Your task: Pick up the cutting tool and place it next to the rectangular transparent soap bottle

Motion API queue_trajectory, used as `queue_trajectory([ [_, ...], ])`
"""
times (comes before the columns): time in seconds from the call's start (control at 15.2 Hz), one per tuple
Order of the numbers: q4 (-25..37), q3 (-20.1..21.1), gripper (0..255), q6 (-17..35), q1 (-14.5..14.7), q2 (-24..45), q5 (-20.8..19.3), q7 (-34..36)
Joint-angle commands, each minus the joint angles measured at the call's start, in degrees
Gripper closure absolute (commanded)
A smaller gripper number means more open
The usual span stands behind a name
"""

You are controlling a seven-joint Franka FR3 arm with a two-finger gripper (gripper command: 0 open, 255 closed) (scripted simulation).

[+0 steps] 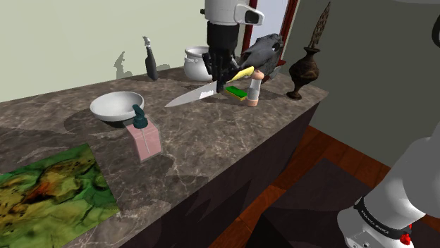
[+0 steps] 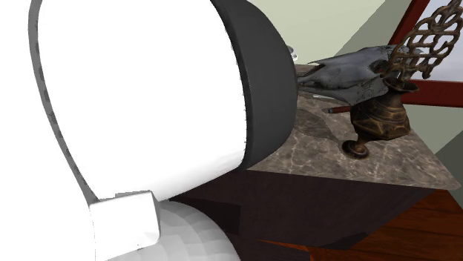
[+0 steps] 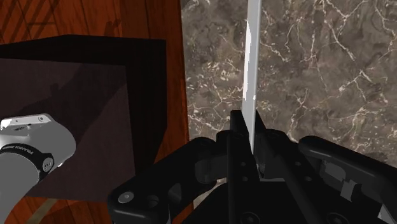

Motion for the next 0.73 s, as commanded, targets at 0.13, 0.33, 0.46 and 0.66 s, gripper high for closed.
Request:
queue_trajectory([
  [0.13,-3.39,0.01,255,3.08,-0.02,-0.36,0.13,0.22],
  [0.33,-5.89,-0.03,255,5.44,-0.1,-0.53,0.19,0.22],
  [0.46,-7.48,-0.06,255,6.99,-0.14,-0.56,0.19,0.25],
  [0.66,-9.73,-0.09,255,9.28,-0.17,-0.51,0.14,0.32],
])
